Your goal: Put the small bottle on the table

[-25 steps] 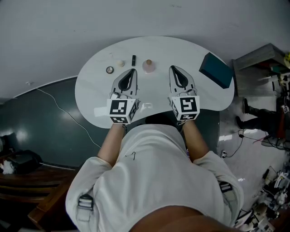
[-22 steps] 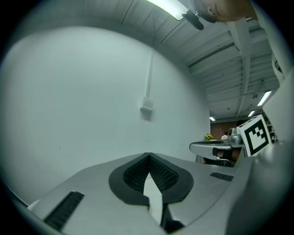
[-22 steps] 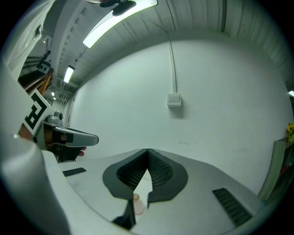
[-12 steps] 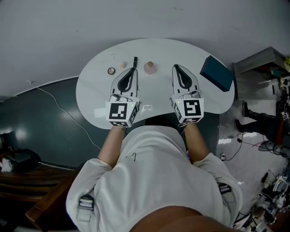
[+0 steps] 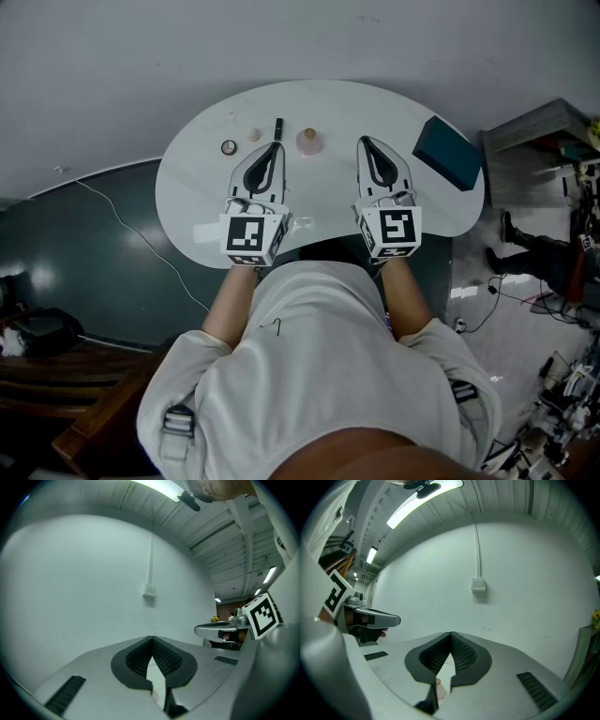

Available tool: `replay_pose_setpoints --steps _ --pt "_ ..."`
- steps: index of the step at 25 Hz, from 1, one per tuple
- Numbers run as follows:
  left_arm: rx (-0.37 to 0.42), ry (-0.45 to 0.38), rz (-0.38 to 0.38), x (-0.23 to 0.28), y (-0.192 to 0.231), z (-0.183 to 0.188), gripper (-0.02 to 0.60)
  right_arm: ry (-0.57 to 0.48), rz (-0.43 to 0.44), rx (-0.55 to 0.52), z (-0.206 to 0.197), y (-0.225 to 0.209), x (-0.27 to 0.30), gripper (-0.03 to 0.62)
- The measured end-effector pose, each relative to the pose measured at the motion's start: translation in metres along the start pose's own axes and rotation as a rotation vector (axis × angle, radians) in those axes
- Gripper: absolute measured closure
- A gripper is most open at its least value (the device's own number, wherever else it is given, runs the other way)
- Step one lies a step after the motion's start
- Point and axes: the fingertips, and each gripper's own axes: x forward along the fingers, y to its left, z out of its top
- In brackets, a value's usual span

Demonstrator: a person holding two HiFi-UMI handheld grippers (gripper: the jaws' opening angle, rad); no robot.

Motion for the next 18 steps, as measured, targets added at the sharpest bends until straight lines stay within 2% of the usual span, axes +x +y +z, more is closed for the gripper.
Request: replay_pose_setpoints --steps 18 --pt "-0.022 0.025 -0.026 0.0072 -0.0106 -0.0104 0.569 0.031 -0.018 -0.011 -0.0067 -0.0095 -0.0085 0.597"
